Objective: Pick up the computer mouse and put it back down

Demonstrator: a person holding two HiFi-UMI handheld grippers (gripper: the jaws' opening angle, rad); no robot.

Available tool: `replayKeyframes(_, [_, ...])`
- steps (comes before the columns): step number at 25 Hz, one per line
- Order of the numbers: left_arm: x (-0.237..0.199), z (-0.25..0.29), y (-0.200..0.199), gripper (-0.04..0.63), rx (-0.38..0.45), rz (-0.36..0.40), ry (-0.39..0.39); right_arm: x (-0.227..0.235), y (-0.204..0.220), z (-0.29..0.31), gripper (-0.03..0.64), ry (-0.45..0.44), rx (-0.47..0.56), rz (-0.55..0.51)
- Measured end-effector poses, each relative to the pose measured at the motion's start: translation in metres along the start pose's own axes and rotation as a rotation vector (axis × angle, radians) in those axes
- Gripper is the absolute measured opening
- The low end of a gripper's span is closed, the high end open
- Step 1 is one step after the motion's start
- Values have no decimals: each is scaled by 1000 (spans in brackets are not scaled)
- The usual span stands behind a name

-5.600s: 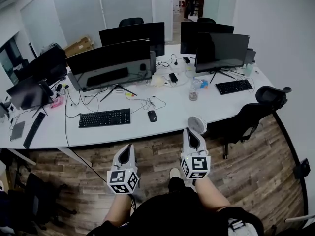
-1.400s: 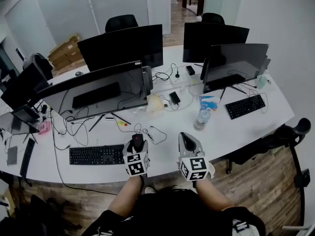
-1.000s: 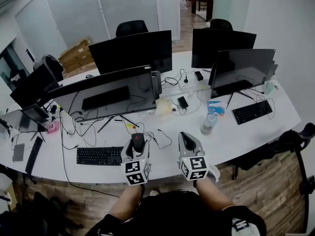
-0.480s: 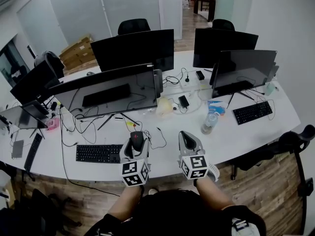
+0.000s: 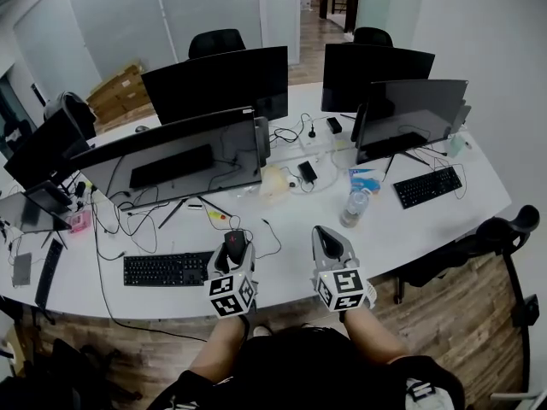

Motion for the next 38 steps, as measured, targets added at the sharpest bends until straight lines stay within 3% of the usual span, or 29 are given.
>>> replayKeyframes(9, [-15,43,78,330,-192,-74,9,7,6,-23,-3,74,-37,-24])
replayKeyframes(25, [-28,82,184,331,-492,-24,-41,23,20,-47,-3,159,-91,-5])
replayKeyframes(30, [-27,85,196,331,-533,-7,-41,25,18,-48,-3,161,-90,-8])
replayKeyframes(38, [-18,84,190,331,-493,132,-42,20,20,-47,-3,136,-95,-5])
Point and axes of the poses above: the fingertips, and each gripper's own axes: z forward along the fingers, x to its right, y out of its underside, the point moved 9 cm from there along -z, backward along the fingers, and after that the axes turned 5 degrees about z, right-handed, at the moved point
